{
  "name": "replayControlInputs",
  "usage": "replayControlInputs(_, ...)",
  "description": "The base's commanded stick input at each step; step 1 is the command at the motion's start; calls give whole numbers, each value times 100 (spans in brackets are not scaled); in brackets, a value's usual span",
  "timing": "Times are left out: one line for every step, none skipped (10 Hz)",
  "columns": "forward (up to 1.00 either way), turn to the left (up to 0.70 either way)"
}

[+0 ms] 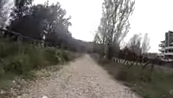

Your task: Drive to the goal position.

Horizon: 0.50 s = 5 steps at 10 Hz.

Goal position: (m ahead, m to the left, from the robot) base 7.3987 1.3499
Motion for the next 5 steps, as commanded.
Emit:
replayControlInputs(100, -3)
replayControlInputs(100, -40)
replayControlInputs(100, -38)
replayControlInputs(100, -1)
replayControlInputs(100, 0)
